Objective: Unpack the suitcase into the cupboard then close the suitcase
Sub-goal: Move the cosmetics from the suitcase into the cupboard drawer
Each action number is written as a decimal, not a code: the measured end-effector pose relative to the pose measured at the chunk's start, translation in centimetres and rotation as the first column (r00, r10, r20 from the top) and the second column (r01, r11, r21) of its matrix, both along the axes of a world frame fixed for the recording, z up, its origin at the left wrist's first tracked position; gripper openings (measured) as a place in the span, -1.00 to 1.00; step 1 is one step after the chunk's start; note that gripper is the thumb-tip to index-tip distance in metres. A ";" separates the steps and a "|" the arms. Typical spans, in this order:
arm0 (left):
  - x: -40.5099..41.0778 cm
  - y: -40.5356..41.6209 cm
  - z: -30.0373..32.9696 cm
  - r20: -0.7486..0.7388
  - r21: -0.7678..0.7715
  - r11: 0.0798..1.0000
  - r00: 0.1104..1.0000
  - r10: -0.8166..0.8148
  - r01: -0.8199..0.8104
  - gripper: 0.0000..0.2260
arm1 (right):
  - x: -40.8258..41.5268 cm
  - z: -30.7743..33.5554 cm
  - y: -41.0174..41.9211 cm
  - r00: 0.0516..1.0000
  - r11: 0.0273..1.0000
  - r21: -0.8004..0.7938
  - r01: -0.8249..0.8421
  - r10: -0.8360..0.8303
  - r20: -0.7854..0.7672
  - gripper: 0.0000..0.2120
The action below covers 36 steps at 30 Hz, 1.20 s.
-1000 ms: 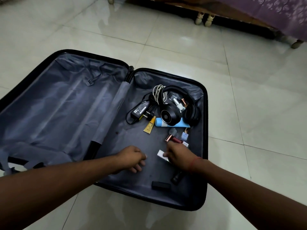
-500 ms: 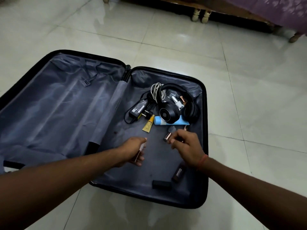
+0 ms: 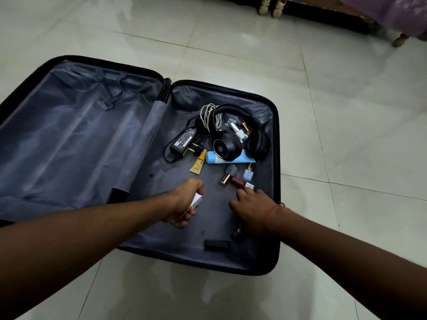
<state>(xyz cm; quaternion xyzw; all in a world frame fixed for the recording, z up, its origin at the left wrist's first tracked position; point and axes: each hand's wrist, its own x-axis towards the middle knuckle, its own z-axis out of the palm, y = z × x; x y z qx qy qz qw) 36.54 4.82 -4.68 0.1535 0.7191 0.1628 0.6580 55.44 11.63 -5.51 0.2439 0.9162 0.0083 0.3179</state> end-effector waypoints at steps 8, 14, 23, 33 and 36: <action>0.2 -0.9 -1.9 -0.078 0.229 0.968 0.993 -0.088 0.104 -0.90 | 0.4 -1.1 0.9 0.980 0.979 -0.204 0.023 -0.062 -0.187 -0.74; -0.8 -1.0 -2.1 -0.031 0.370 0.905 0.977 -0.213 0.209 -0.83 | -1.8 0.1 1.3 0.815 0.823 -0.560 0.093 -0.386 -0.432 -0.73; -1.2 -1.3 -2.0 0.007 0.373 0.913 0.983 -0.182 0.166 -0.82 | -1.4 -1.2 1.1 0.333 0.785 -0.592 0.182 -0.616 -0.714 -0.84; -1.7 -0.8 -2.2 0.107 0.312 0.948 0.994 0.030 -0.062 -0.80 | -0.2 -1.2 2.1 0.648 0.938 0.220 -0.269 0.345 -0.679 -0.84; -1.9 -0.6 -2.4 0.090 0.313 0.947 0.995 0.047 -0.073 -0.85 | -1.4 -1.6 2.0 0.788 0.977 0.214 0.024 0.113 -0.605 -0.75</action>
